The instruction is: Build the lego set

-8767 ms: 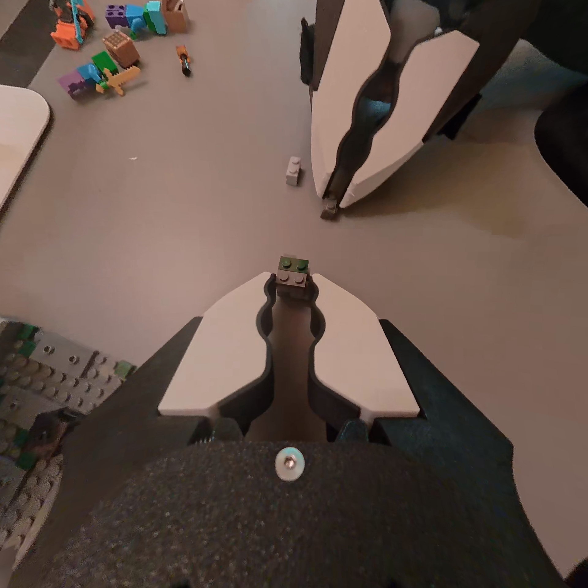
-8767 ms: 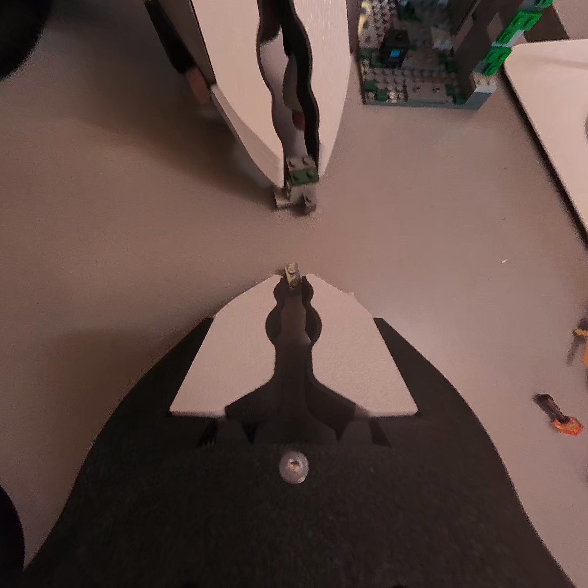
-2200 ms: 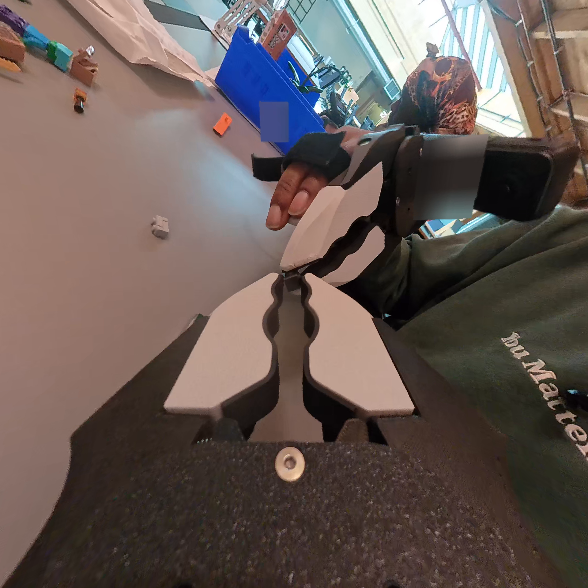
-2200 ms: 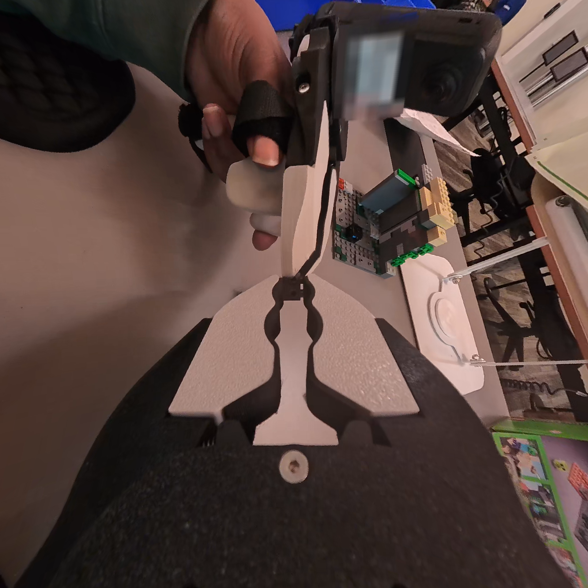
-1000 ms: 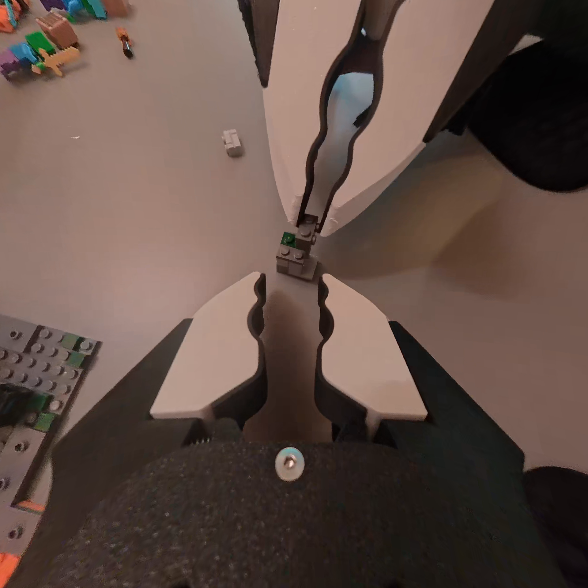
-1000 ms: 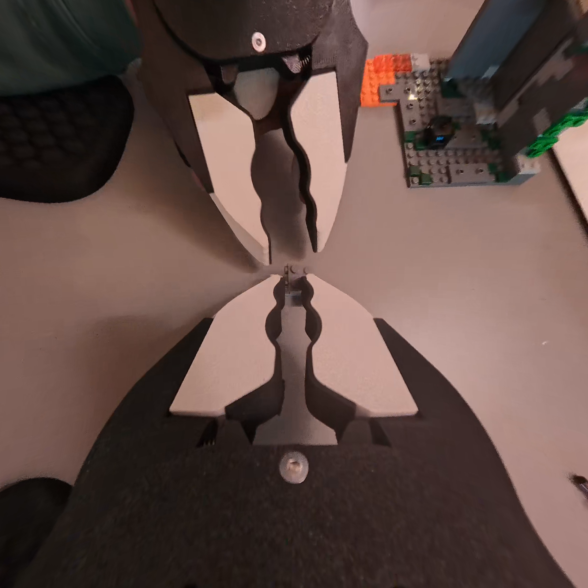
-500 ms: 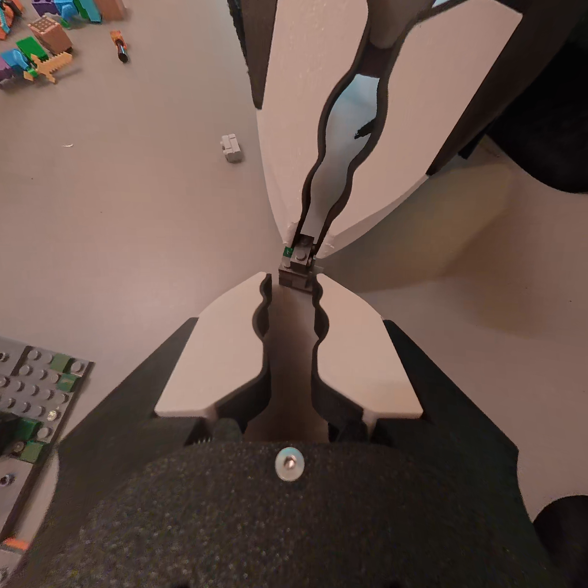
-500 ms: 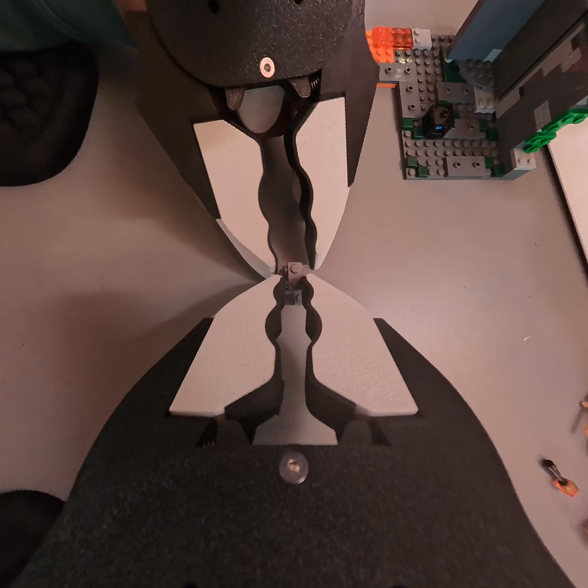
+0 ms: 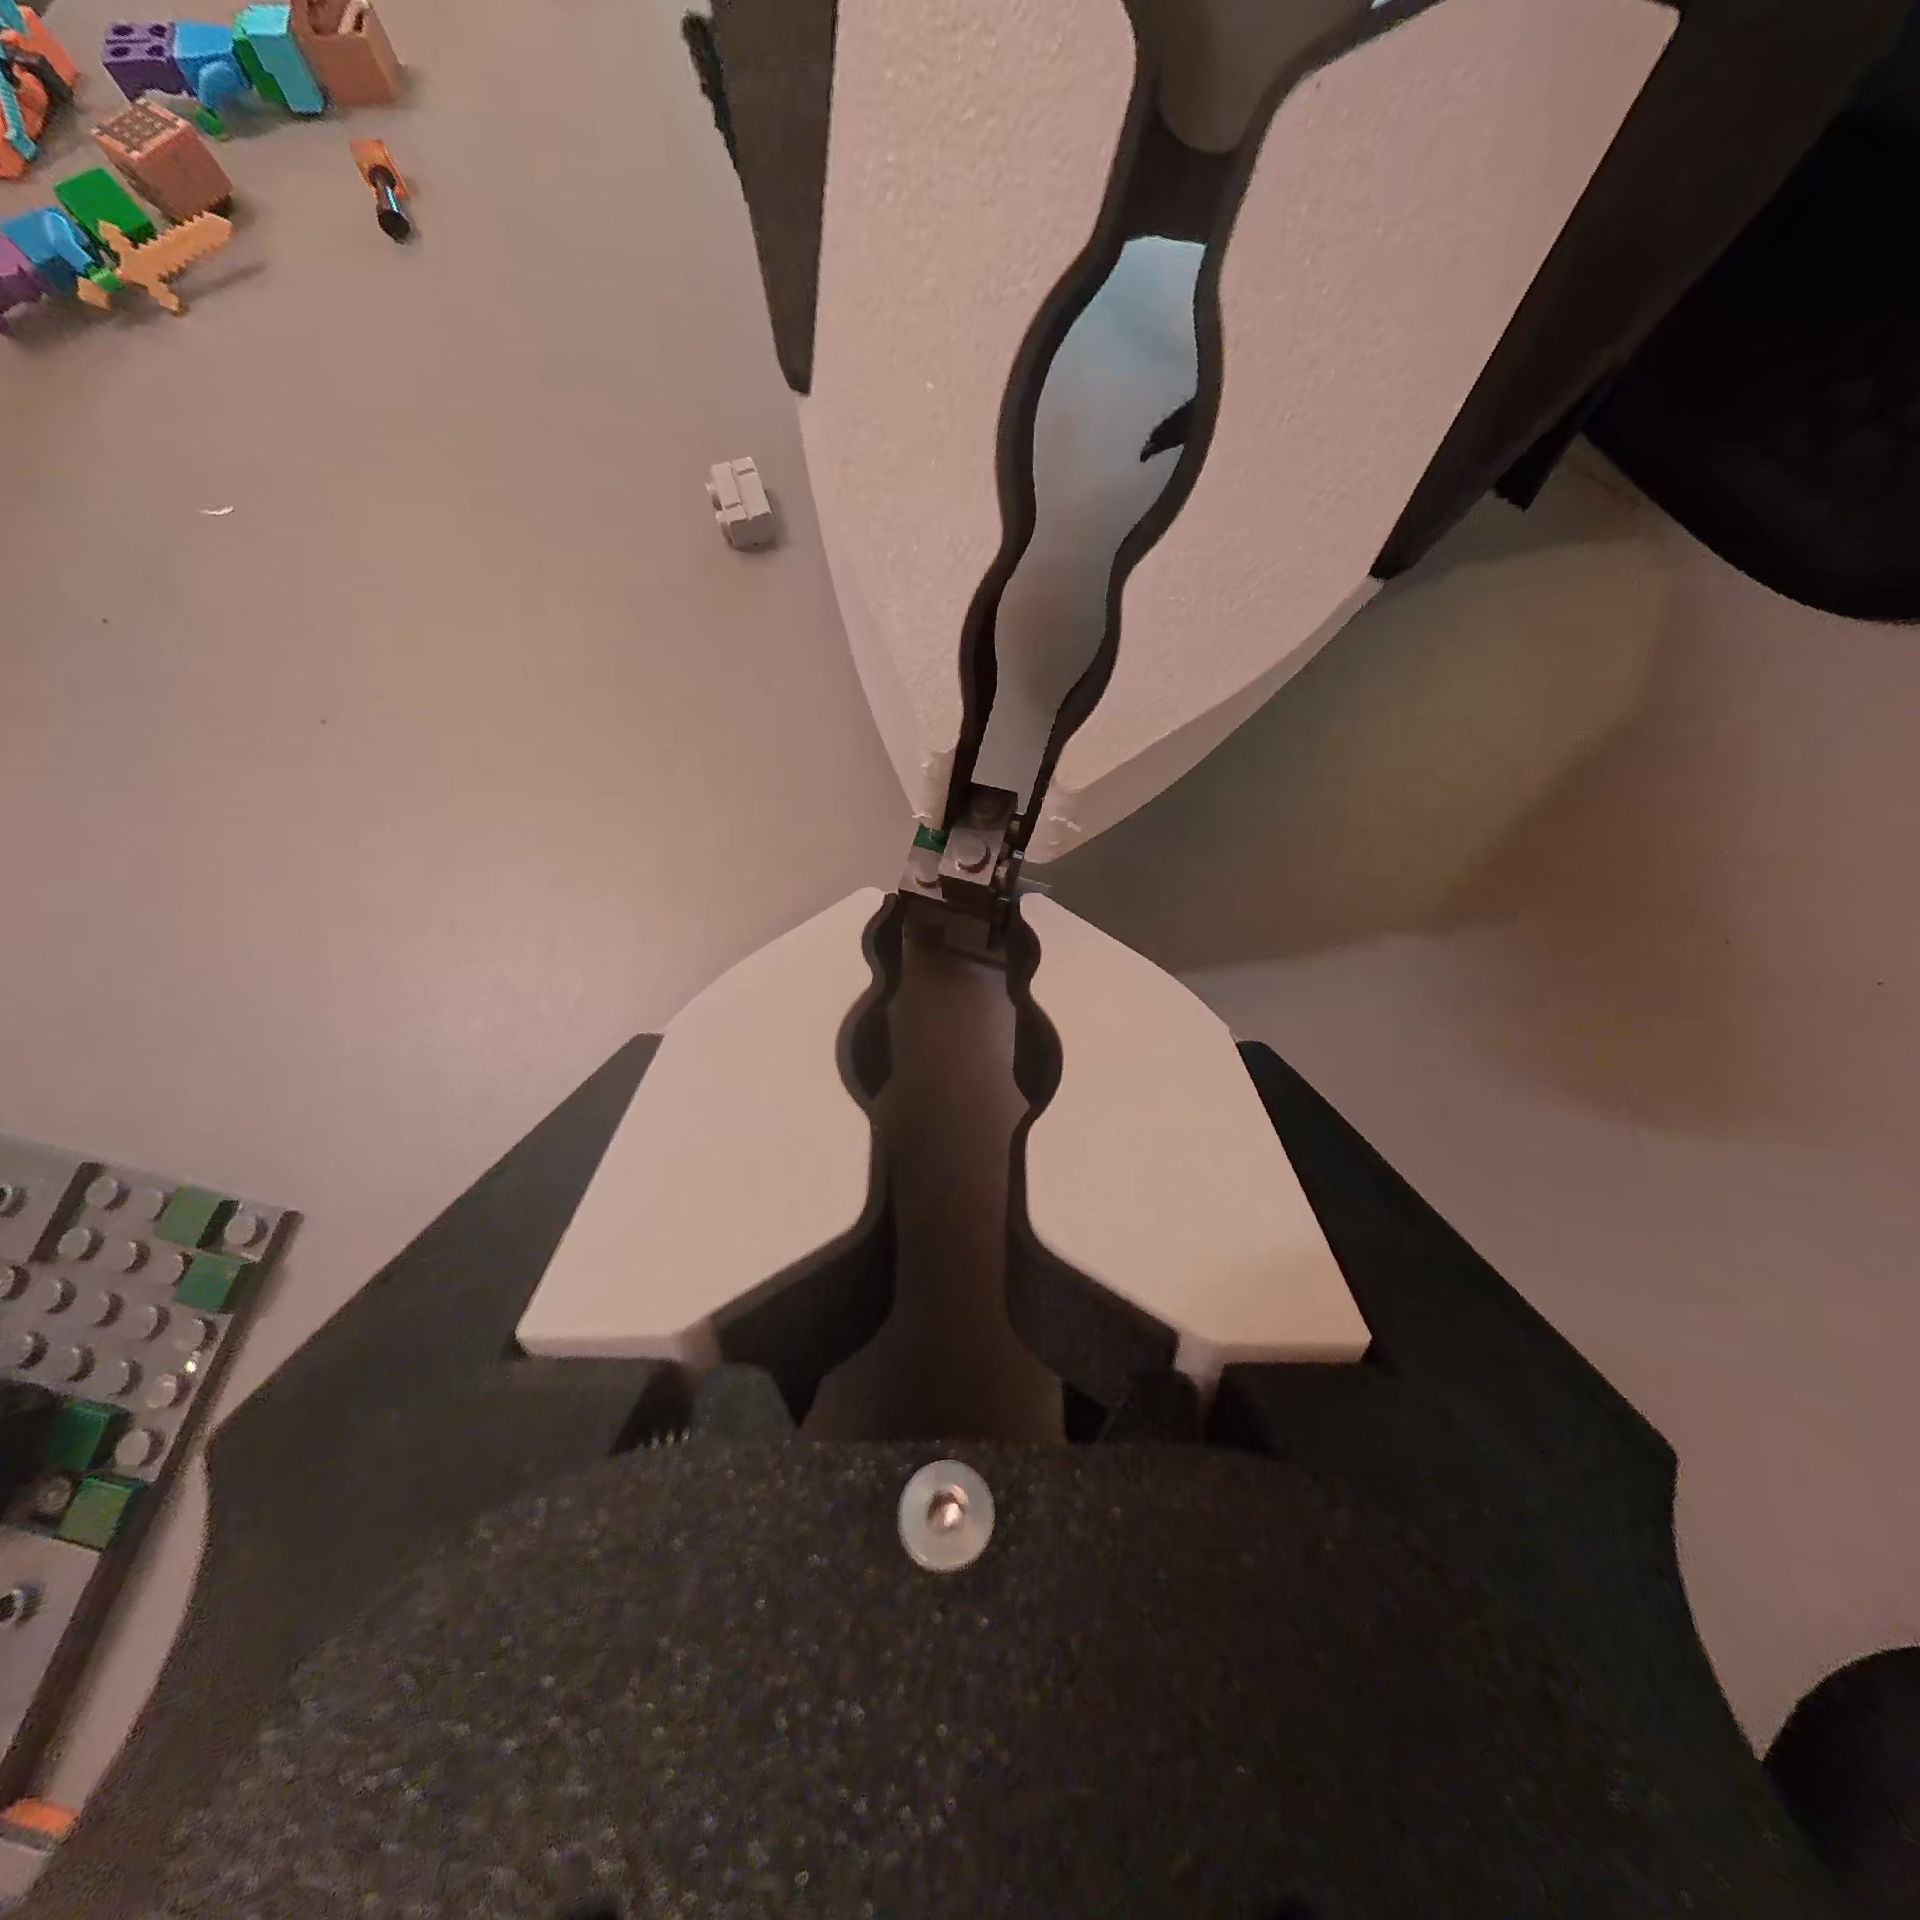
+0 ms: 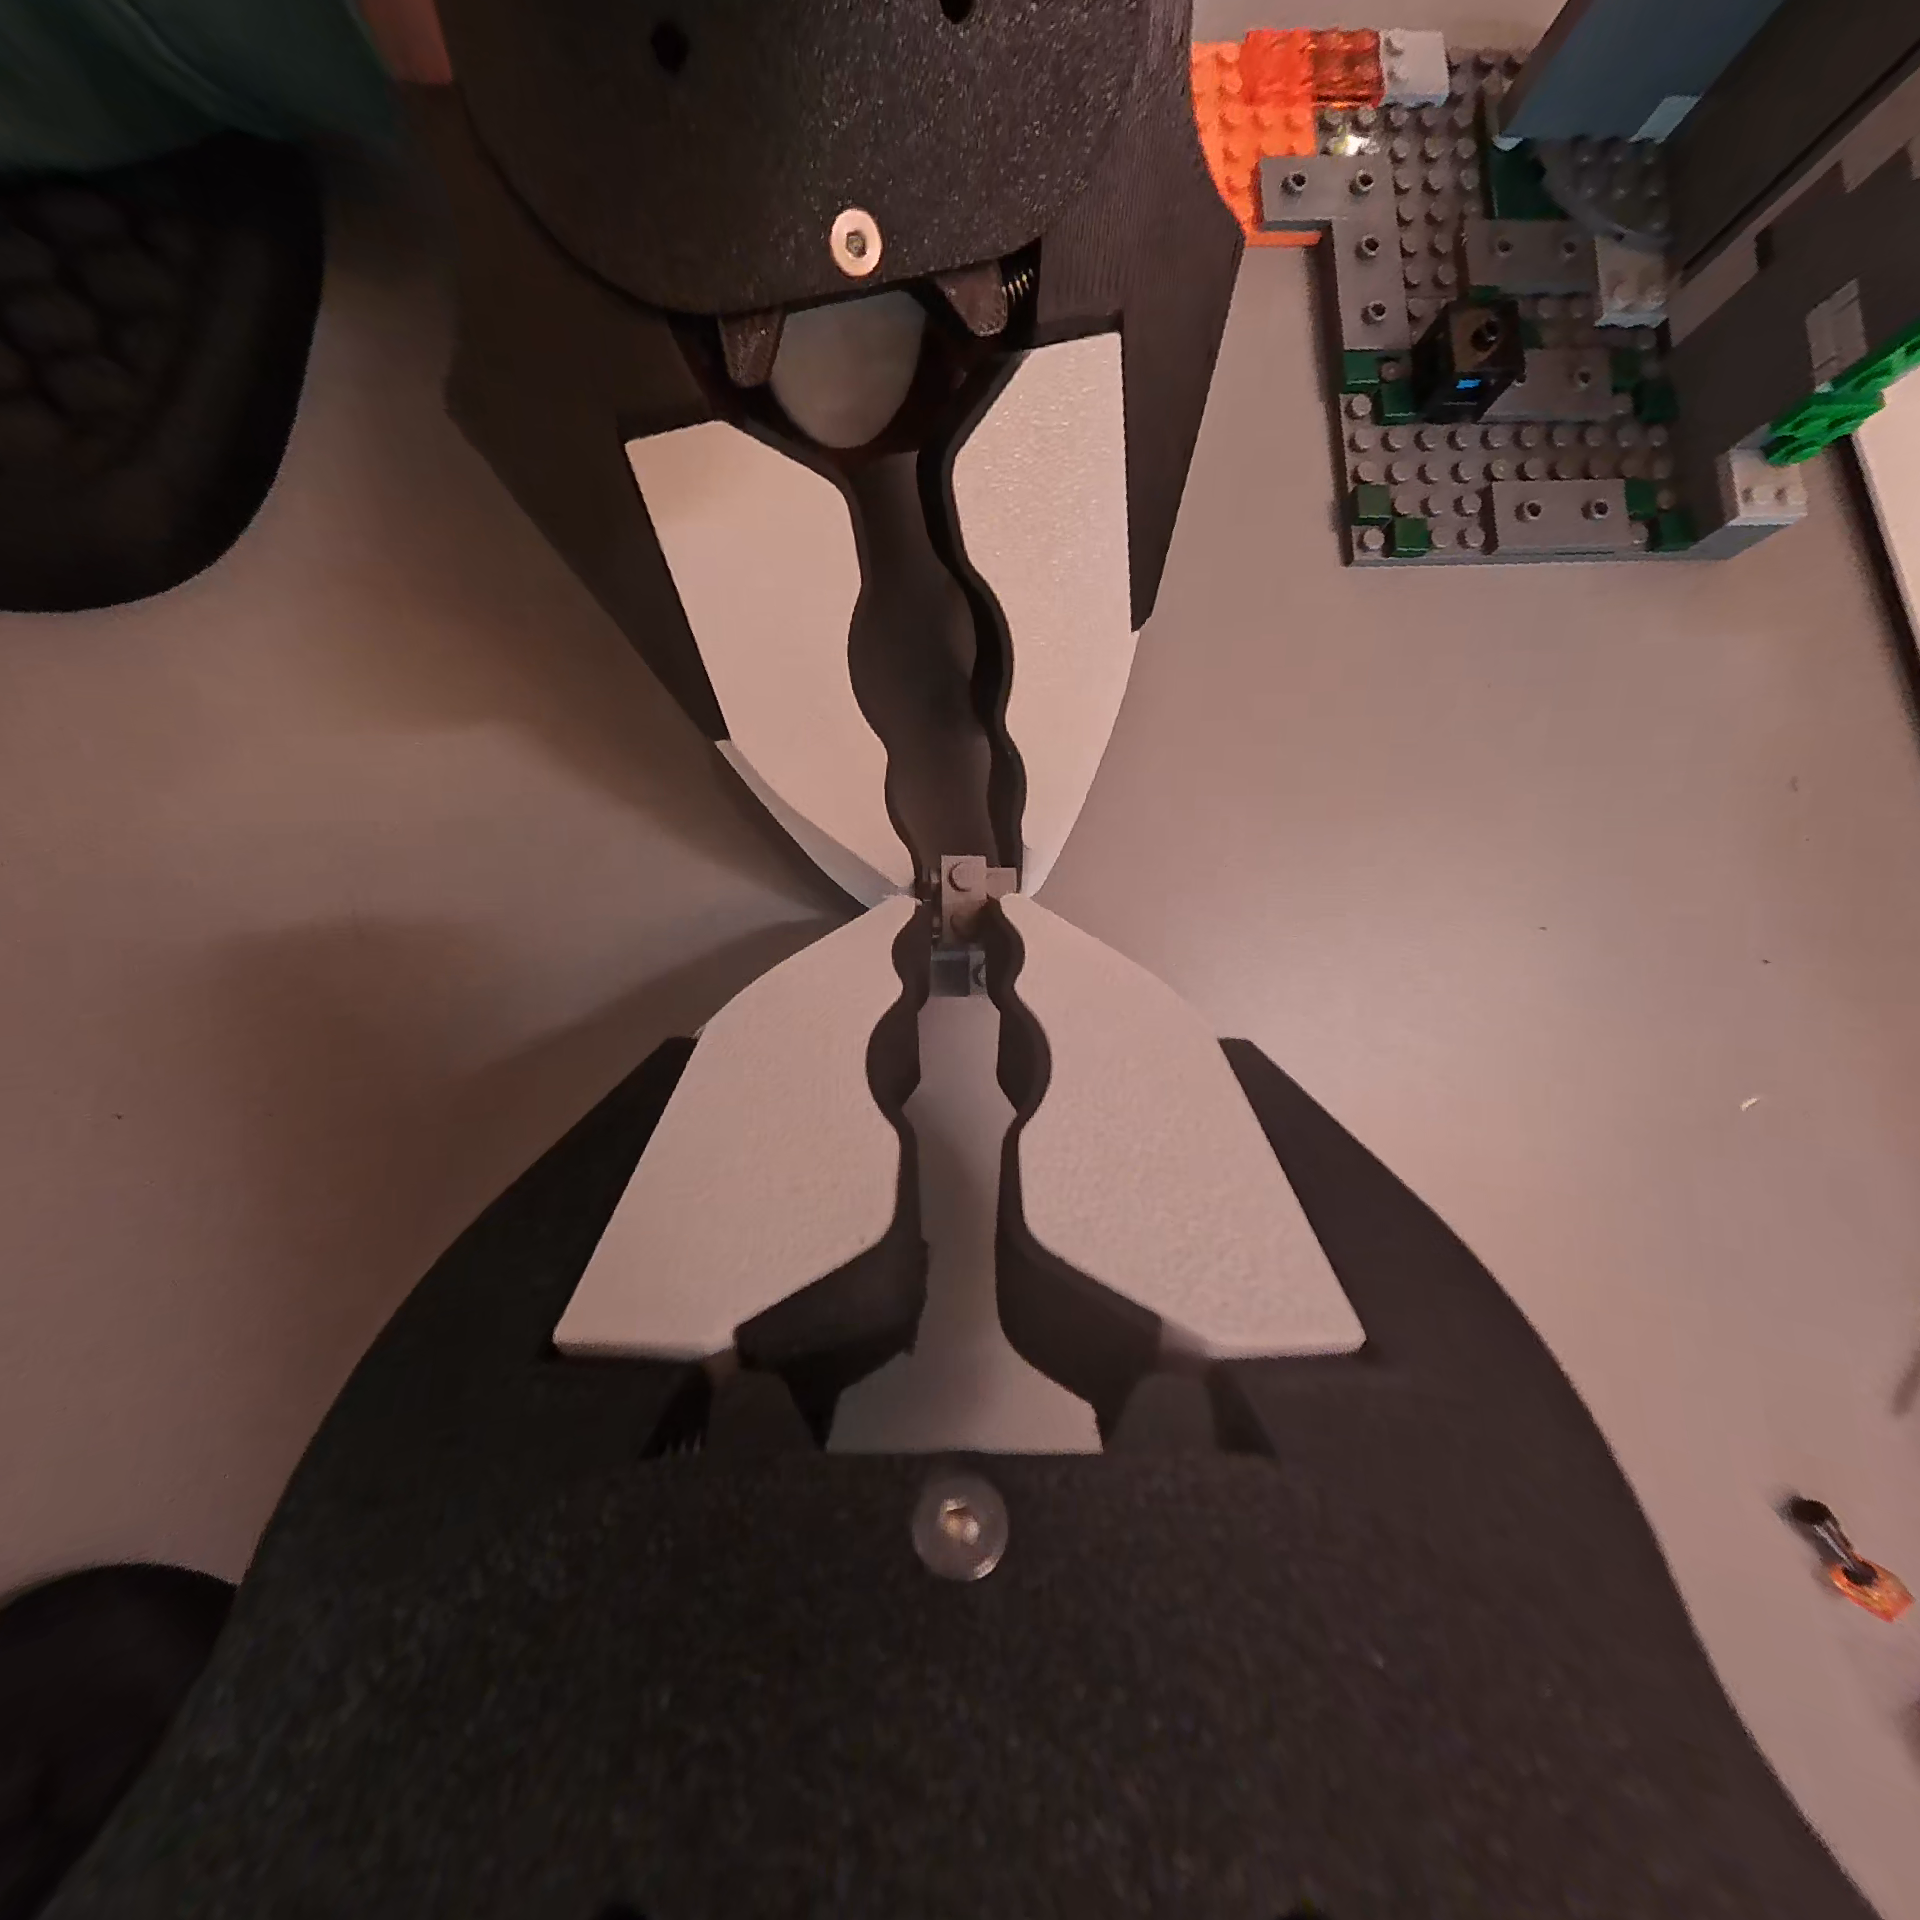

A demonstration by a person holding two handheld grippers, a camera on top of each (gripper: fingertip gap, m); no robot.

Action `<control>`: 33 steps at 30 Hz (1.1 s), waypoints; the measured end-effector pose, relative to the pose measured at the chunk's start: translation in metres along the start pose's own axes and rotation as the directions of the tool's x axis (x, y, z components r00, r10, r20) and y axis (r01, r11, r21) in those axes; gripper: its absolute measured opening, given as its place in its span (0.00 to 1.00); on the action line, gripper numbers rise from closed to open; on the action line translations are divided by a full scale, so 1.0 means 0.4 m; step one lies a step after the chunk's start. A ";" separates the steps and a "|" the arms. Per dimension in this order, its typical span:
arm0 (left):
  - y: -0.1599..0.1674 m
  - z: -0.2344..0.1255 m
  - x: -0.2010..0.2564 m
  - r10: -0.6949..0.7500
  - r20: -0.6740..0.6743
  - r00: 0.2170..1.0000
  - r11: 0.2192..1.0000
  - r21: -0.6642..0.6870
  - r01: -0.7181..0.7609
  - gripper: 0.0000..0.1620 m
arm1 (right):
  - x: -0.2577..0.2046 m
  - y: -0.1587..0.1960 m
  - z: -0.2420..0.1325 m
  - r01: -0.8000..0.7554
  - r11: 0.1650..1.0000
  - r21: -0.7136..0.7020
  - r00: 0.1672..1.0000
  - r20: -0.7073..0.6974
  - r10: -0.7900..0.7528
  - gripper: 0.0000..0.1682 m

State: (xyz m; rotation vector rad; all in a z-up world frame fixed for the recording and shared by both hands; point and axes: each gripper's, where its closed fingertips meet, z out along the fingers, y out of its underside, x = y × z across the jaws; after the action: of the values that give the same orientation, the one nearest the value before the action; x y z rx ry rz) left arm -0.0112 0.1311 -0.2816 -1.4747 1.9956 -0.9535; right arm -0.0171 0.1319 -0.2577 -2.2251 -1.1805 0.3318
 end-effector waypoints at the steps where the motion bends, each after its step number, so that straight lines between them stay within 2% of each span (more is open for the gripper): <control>1: -0.001 0.000 0.000 0.006 0.003 1.000 1.000 0.001 -0.006 0.12 | 0.000 0.001 0.000 -0.011 1.000 -0.004 1.000 0.005 0.011 0.05; 12: -0.040 -0.025 -0.005 0.072 0.081 0.994 0.997 -0.007 -0.071 0.11 | 0.005 -0.013 -0.040 -0.007 0.998 0.062 1.000 -0.009 0.007 0.05; 22: -0.049 -0.029 0.013 0.076 0.080 0.994 0.997 -0.035 -0.073 0.11 | -0.012 -0.010 -0.052 0.040 0.997 0.066 0.999 -0.015 -0.039 0.05; 33: -0.079 -0.045 0.023 0.073 0.089 0.993 0.997 0.002 -0.073 0.11 | -0.018 -0.021 -0.082 0.084 0.994 0.075 0.996 -0.049 -0.081 0.06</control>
State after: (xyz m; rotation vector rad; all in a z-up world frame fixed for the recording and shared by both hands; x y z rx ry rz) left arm -0.0074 0.1211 -0.2457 -1.4064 1.9677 -0.8478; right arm -0.0113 0.1170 -0.2271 -2.1006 -1.2113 0.2863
